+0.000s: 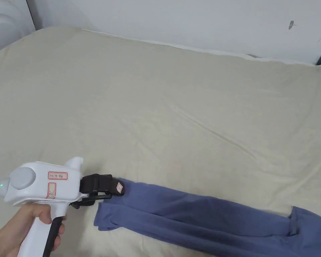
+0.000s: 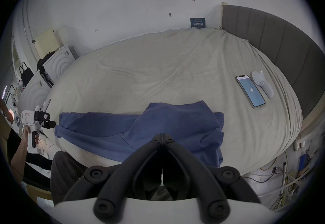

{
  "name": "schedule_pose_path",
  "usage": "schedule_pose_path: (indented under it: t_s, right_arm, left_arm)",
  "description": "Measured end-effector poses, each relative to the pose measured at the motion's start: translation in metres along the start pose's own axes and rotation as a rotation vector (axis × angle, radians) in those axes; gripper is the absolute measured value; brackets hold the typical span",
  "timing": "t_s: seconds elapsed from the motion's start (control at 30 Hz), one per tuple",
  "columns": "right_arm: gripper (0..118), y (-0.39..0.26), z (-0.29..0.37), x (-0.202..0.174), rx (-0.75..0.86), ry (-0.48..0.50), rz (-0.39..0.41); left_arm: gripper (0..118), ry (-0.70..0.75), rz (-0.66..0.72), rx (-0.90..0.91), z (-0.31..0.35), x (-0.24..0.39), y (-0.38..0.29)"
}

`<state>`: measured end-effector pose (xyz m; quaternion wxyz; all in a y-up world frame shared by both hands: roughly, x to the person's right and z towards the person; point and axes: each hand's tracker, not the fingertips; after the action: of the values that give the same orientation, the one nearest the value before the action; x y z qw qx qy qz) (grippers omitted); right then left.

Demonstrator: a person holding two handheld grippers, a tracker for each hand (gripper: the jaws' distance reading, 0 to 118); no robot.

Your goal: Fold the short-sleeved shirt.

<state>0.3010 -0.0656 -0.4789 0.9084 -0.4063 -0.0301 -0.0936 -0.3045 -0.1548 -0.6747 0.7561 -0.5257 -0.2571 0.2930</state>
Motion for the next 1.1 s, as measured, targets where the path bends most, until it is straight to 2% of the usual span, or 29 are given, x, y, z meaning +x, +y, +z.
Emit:
schedule_pose_path:
  t_s: [0.03, 0.07, 0.17, 0.2, 0.3, 0.33, 0.37, 0.4, 0.43, 0.47, 0.5, 0.53, 0.57, 0.6, 0.77, 0.83, 1.0, 1.1]
  right_arm:
    - [0, -0.001, 0.0, 0.0, -0.002, -0.003, -0.001]
    - [0, -0.001, 0.001, -0.001, -0.006, -0.004, 0.0]
    - [0, -0.003, 0.001, 0.0, -0.011, -0.017, 0.003]
    - [0, -0.003, 0.001, -0.001, -0.012, -0.021, 0.003]
    - [0, -0.003, -0.001, -0.003, -0.017, -0.016, -0.012]
    - [0, -0.004, -0.001, -0.003, -0.019, -0.014, -0.015]
    - [0, -0.004, -0.002, -0.004, -0.021, -0.011, -0.014]
    - [0, -0.005, -0.002, -0.005, -0.022, -0.006, -0.011]
    - [0, -0.005, -0.002, -0.006, -0.022, -0.004, -0.005]
    - [0, -0.005, -0.003, -0.005, -0.023, 0.001, 0.001]
    - [0, -0.006, -0.004, -0.004, -0.019, 0.002, 0.005]
    - [0, -0.006, -0.005, -0.004, -0.015, 0.002, 0.005]
    - [0, -0.004, -0.006, -0.003, -0.009, 0.006, 0.0]
    - [0, -0.002, -0.007, -0.003, -0.007, 0.009, -0.012]
    - [0, 0.003, -0.004, -0.007, 0.009, 0.027, -0.02]
    - [0, 0.004, -0.002, -0.007, 0.015, 0.032, -0.012]
    - [0, 0.006, -0.001, -0.007, 0.027, 0.047, -0.01]
    - [0, 0.005, -0.003, -0.006, 0.029, 0.061, -0.008]
  left_arm:
    - [116, -0.044, 0.024, -0.015, -0.006, -0.001, -0.001]
    - [116, -0.069, 0.037, -0.031, -0.011, -0.033, 0.017]
    - [116, -0.152, 0.044, -0.038, -0.023, -0.041, 0.024]
    - [116, -0.208, 0.075, -0.046, -0.032, -0.014, 0.018]
    - [116, -0.291, 0.111, -0.105, -0.048, 0.003, 0.009]
    - [116, -0.303, 0.12, -0.099, -0.048, -0.037, 0.035]
    - [116, -0.314, 0.13, -0.1, -0.045, -0.046, 0.044]
    - [110, -0.316, 0.13, -0.098, -0.039, -0.053, 0.051]
    - [79, -0.308, 0.123, -0.093, -0.033, -0.058, 0.057]
    - [6, -0.233, 0.088, -0.062, -0.039, -0.025, 0.02]
    - [5, -0.07, 0.049, -0.059, -0.04, -0.025, 0.017]
    - [5, -0.055, 0.031, -0.044, -0.032, -0.023, 0.015]
    - [5, -0.104, 0.077, -0.087, -0.029, -0.028, 0.013]
    - [5, -0.145, 0.102, -0.048, -0.035, -0.023, 0.015]
    - [5, -0.099, 0.09, 0.053, -0.01, -0.018, 0.017]
    - [5, -0.098, 0.132, 0.075, 0.009, -0.02, 0.019]
    - [5, 0.056, 0.131, 0.139, 0.056, -0.053, 0.029]
    - [5, 0.13, 0.125, 0.127, 0.079, -0.051, 0.034]
